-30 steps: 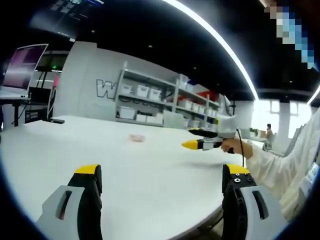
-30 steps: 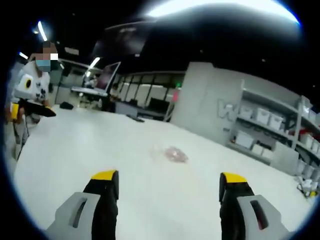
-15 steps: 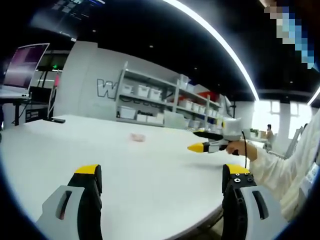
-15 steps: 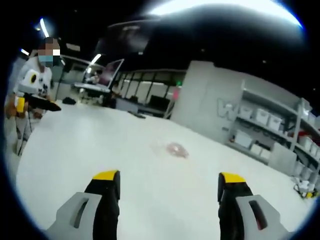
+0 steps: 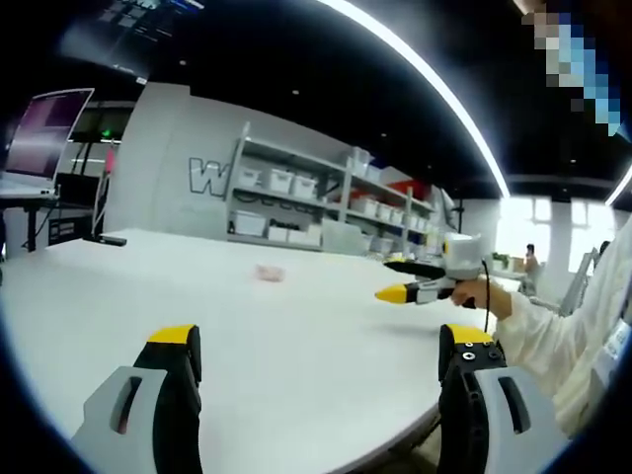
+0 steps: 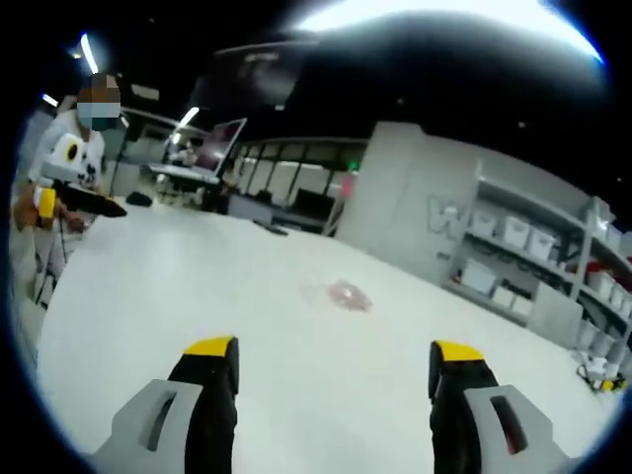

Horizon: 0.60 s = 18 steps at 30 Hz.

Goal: Open the resealable bag by pulling the two sides of the seal apart until the entire bag opening is separated and visibly accessible.

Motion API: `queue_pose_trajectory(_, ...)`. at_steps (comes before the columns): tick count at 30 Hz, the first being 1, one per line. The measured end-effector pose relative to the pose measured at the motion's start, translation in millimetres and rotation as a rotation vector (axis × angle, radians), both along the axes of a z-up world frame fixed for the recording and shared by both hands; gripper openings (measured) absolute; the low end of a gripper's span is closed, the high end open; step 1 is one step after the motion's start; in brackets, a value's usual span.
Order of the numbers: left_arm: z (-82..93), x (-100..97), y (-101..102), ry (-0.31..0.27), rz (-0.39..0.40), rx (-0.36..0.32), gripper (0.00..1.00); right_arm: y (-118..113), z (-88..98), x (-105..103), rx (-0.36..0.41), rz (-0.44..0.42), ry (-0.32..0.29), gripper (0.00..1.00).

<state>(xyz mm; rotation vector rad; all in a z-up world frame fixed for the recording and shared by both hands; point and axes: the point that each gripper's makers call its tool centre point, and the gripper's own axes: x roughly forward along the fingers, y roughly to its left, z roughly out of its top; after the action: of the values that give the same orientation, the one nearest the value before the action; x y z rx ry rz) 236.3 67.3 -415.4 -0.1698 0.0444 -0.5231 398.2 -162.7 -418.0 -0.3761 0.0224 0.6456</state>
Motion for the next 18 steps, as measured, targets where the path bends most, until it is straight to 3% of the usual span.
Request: queue_pose_trajectory(18,-0.3,1.4,-0.8,-0.002,0.001,0.004,1.00,-8.4,3.4,-22.6,0.025,-0.015,-0.023,0.76)
